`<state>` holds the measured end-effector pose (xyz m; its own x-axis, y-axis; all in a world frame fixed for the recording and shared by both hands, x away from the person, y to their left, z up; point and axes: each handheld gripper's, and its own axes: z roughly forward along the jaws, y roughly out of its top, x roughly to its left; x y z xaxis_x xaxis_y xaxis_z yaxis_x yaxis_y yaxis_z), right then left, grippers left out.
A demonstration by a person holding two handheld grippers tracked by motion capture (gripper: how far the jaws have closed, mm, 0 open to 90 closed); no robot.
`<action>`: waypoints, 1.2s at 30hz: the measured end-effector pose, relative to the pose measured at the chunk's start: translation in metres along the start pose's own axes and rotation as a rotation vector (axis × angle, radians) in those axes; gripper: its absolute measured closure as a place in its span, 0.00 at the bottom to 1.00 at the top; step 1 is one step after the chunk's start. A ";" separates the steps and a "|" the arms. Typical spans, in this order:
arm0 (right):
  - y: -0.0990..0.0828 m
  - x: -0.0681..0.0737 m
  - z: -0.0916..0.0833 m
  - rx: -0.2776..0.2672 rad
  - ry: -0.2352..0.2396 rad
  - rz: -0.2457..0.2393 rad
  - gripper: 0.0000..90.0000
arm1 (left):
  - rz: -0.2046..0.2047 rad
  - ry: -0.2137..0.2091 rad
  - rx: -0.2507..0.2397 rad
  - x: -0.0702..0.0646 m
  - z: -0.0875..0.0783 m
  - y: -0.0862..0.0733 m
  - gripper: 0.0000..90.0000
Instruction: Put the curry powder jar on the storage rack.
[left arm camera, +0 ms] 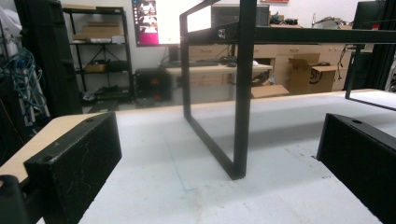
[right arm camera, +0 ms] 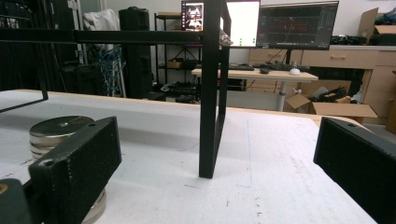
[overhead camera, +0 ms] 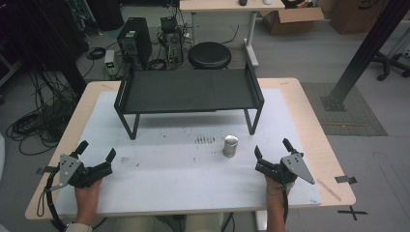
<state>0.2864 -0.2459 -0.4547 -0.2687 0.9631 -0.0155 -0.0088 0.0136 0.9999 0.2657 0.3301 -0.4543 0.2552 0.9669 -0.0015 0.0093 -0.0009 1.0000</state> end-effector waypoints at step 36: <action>0.001 -0.001 0.000 0.002 -0.004 0.012 0.00 | -0.002 0.000 -0.006 0.000 -0.001 0.000 0.00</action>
<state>0.2864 -0.2466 -0.4537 -0.2654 0.9641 -0.0034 -0.0037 0.0026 1.0000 0.2652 0.3305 -0.4545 0.2554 0.9668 -0.0037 0.0042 0.0027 1.0000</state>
